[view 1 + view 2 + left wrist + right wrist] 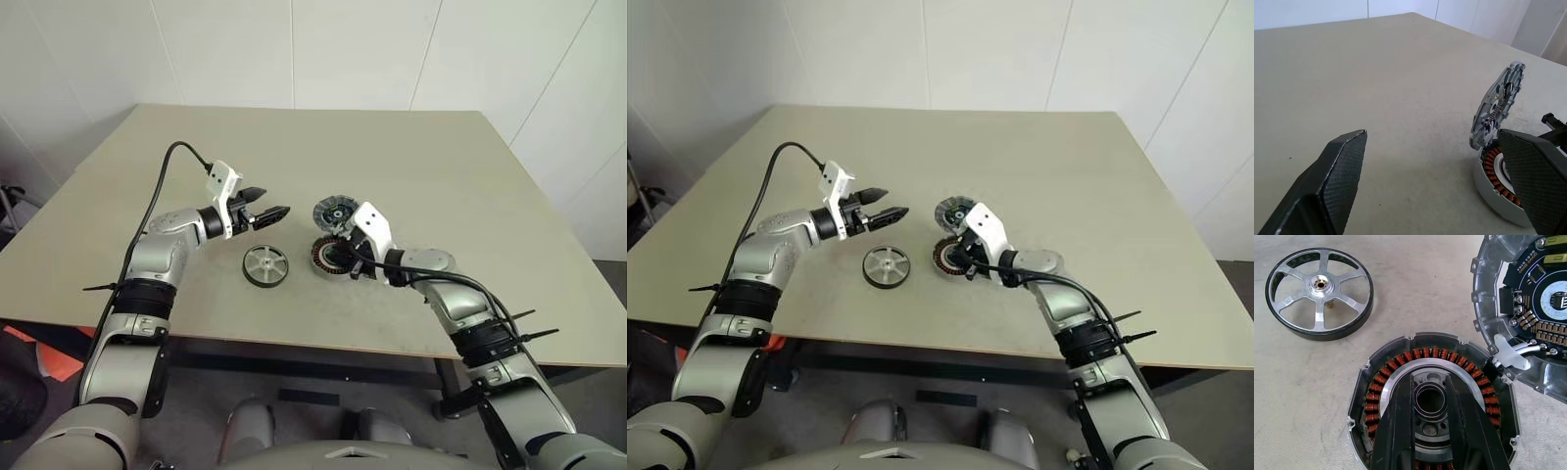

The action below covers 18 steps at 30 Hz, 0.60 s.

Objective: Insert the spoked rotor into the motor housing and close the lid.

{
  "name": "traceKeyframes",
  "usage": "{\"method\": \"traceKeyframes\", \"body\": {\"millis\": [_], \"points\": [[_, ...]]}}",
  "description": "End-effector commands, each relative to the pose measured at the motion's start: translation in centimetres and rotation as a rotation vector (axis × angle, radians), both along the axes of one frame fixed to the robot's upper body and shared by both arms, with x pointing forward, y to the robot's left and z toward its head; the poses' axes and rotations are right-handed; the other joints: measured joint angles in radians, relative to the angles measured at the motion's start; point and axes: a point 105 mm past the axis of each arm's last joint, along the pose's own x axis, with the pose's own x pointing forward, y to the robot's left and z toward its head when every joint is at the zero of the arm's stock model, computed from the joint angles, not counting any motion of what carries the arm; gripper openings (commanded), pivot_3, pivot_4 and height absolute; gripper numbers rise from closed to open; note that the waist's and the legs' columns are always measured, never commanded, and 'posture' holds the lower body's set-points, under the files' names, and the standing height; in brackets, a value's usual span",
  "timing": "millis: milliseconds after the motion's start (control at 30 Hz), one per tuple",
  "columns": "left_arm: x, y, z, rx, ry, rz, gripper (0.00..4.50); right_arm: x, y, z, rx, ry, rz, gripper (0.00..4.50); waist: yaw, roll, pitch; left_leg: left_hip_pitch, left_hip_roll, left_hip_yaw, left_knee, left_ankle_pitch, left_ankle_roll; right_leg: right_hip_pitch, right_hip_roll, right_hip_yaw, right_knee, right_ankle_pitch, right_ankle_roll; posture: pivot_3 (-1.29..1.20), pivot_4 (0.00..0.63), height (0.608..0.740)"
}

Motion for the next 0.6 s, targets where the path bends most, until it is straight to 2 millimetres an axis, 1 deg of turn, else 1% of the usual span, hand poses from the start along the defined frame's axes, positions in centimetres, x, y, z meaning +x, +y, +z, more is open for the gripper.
{"method": "traceKeyframes", "body": {"millis": [33,367,600], "points": [[0.1,0.2,1.6,-0.011,-0.055,0.002,4.50,0.4,0.3,1.0,0.002,-0.042,0.012,0.58,0.000,0.000,0.000,0.000,0.000,0.000,0.000,0.000,0.000,0.000,0.000,0.000,0.000,0.000,0.000,0.00,0.000,0.740],[0.1,0.2,1.5,-0.010,-0.055,0.005,4.50,1.0,-1.0,0.5,-0.023,-0.046,-0.030,0.58,0.000,0.000,0.000,0.001,0.000,0.000,0.001,0.000,0.000,0.002,0.000,0.000,0.000,0.000,0.000,0.00,0.000,0.740],[0.1,0.1,1.5,-0.011,-0.055,0.003,4.50,0.8,-0.8,0.4,-0.021,-0.041,-0.018,0.58,0.000,0.000,0.000,0.003,0.000,0.000,0.001,-0.001,0.001,0.004,0.000,0.000,0.000,0.000,0.000,0.00,0.000,0.740]]}}
